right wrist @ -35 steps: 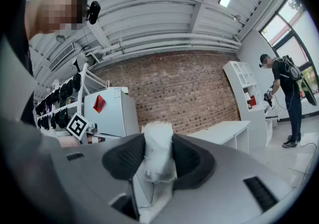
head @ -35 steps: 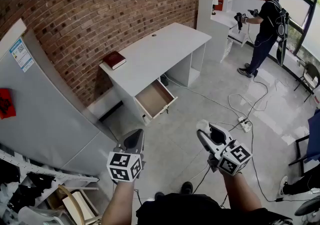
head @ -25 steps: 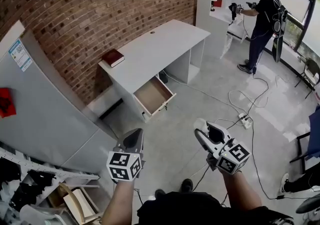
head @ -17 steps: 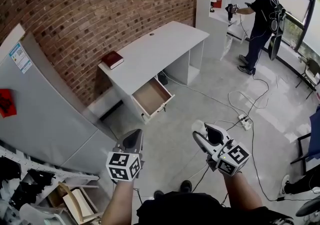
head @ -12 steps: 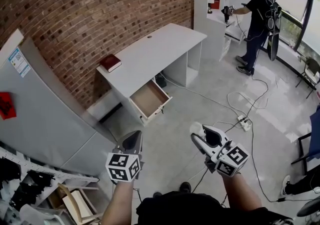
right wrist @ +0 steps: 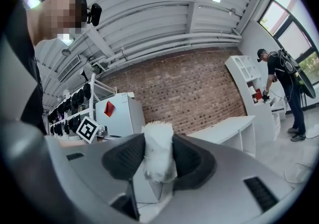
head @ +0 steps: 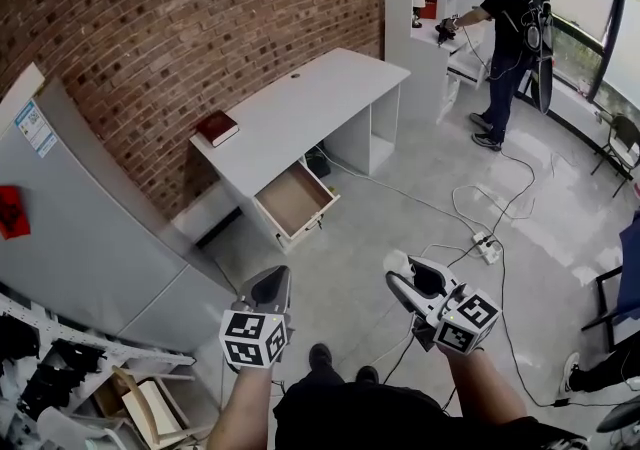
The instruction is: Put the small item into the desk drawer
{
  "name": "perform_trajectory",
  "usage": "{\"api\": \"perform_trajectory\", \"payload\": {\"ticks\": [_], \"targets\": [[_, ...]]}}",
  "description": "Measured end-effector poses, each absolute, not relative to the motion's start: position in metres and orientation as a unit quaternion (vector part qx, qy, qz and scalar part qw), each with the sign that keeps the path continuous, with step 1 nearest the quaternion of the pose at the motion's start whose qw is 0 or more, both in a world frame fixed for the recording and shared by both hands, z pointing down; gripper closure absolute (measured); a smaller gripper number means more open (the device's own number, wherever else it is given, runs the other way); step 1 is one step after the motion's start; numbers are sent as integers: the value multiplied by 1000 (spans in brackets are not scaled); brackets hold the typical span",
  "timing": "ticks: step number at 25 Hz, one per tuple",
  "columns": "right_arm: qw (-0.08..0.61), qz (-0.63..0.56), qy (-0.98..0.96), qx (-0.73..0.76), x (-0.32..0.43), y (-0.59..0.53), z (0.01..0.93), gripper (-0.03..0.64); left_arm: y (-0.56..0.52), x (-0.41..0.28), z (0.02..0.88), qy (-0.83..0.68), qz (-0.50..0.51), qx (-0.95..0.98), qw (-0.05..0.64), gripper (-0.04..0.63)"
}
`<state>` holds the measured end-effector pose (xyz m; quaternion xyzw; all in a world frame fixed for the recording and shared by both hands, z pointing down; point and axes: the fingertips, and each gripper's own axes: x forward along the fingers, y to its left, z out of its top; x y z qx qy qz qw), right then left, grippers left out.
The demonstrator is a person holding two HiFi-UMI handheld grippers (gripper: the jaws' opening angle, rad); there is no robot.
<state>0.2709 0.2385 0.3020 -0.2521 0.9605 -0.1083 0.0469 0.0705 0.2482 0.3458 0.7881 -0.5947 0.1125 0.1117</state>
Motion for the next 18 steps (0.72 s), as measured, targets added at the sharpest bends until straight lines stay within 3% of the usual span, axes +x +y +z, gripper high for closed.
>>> {"api": "perform_trajectory", "payload": {"ticks": [18], "targets": [[26, -130, 950, -282, 222, 134, 316, 451, 133, 9, 367, -582, 100, 796, 135, 584]]}}
